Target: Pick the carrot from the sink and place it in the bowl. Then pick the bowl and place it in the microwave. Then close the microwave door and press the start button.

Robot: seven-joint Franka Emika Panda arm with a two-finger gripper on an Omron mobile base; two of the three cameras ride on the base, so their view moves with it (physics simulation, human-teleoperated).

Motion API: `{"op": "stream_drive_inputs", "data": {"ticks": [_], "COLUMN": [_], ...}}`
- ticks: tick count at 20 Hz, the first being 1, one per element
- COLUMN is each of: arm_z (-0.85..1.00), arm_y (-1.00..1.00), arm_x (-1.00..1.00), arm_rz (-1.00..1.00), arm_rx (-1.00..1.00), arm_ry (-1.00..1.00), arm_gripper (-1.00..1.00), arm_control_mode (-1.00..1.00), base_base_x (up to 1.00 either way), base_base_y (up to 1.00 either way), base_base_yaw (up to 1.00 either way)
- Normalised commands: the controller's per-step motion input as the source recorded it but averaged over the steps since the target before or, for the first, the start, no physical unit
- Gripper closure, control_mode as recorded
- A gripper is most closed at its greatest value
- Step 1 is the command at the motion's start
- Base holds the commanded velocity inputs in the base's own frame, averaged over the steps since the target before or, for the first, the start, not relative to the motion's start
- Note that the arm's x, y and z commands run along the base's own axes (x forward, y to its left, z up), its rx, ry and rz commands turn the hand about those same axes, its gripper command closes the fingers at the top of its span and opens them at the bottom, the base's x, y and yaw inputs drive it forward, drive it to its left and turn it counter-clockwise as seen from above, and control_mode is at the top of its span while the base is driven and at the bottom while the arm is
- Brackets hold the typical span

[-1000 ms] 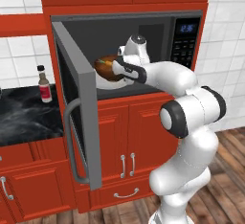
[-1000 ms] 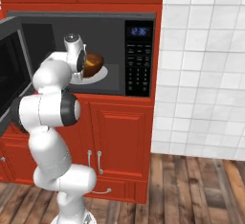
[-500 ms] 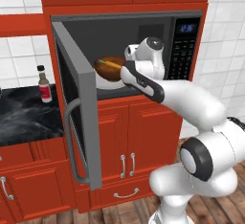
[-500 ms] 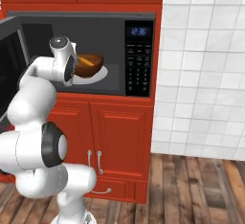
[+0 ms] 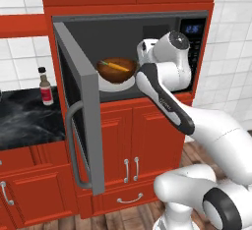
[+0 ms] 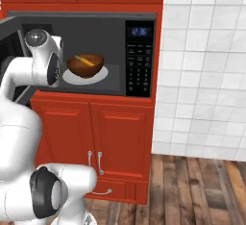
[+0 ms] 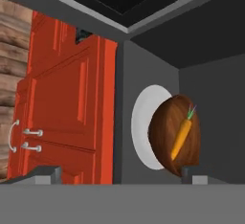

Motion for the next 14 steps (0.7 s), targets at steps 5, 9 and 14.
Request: {"op": "stream_drive_inputs", "data": {"ticks": [5,9,14], "arm_z": [1.0,0.91,0.36], "arm_y": [0.0,0.0,0.0], "arm_x": [-1.0,-0.92,-0.7], "arm_rz": [0.0,0.0,0.0], "arm_rx": [0.0,0.0,0.0], "arm_ry": [0.0,0.0,0.0], "arm_gripper": [-1.0,-1.0,-1.0], "arm_control_mode": [-1.0,-1.0,-1.0], "base_base_x": [0.0,0.0,0.0], "base_base_y": [0.0,0.0,0.0], "base_base_yaw": [0.0,0.0,0.0]}}
